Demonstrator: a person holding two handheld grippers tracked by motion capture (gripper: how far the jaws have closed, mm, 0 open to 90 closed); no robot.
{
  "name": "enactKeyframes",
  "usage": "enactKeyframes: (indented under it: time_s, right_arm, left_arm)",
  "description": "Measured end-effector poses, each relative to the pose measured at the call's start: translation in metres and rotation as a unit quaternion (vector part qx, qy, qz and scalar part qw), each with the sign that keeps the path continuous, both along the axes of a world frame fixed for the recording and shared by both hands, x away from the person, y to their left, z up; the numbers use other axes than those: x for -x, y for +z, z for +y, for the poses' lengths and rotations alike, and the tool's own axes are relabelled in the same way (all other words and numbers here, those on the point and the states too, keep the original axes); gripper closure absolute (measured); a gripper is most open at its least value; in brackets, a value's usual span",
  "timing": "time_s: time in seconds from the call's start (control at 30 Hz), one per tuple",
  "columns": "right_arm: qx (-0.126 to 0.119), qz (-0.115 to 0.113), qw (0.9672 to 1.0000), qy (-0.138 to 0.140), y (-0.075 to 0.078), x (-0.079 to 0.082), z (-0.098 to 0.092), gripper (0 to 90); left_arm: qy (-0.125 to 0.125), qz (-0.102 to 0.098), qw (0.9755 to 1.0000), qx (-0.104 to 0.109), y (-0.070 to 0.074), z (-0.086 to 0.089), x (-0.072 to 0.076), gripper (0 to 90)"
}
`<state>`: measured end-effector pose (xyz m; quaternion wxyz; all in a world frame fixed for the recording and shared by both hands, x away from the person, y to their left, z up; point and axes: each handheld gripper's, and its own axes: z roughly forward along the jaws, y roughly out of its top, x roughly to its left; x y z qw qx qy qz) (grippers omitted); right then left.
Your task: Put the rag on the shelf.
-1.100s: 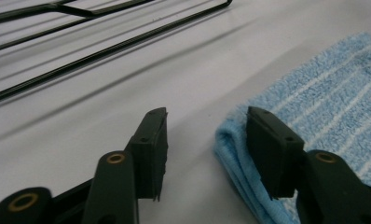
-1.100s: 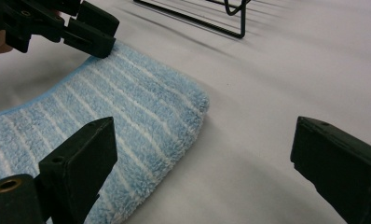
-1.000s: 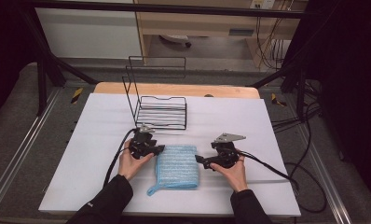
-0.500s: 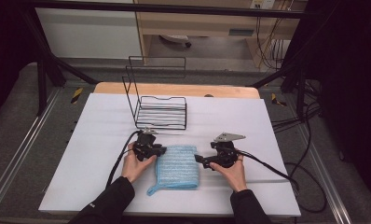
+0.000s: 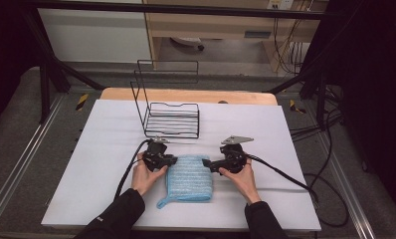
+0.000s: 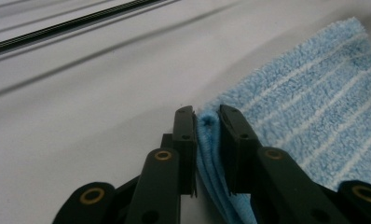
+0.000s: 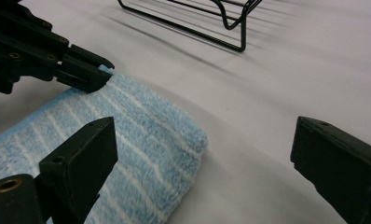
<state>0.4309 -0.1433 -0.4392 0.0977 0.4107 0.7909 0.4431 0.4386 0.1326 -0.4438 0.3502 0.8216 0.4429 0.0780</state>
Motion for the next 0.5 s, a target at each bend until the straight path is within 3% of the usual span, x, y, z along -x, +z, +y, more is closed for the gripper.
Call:
enactKeyframes:
  time_s: [0.03, 0.07, 0.27, 0.33, 0.5]
  right_arm:
    - [0.011, 0.003, 0.9999, 0.001, -0.003, -0.003, 0.006, 15.2]
    - [0.011, 0.003, 0.9999, 0.001, -0.003, -0.003, 0.006, 15.2]
    - [0.037, 0.011, 0.9992, -0.009, -0.013, -0.006, 0.012, 37.9]
    - [0.029, 0.023, 0.9993, -0.002, -0.014, -0.006, 0.012, 48.3]
    - [0.02, 0.04, 0.999, 0.001, -0.015, -0.007, 0.013, 57.8]
  left_arm:
    - [-0.001, -0.001, 1.0, 0.001, 0.0, 0.0, 0.0, 77.1]
    - [-0.003, -0.001, 1.0, 0.001, 0.0, 0.0, 0.0, 77.1]
    - [-0.003, 0.001, 1.0, 0.007, -0.001, 0.001, 0.0, 77.5]
    - [-0.006, 0.001, 1.0, 0.005, -0.001, 0.002, 0.0, 77.7]
    - [-0.008, -0.001, 1.0, 0.005, -0.001, 0.002, 0.0, 77.8]
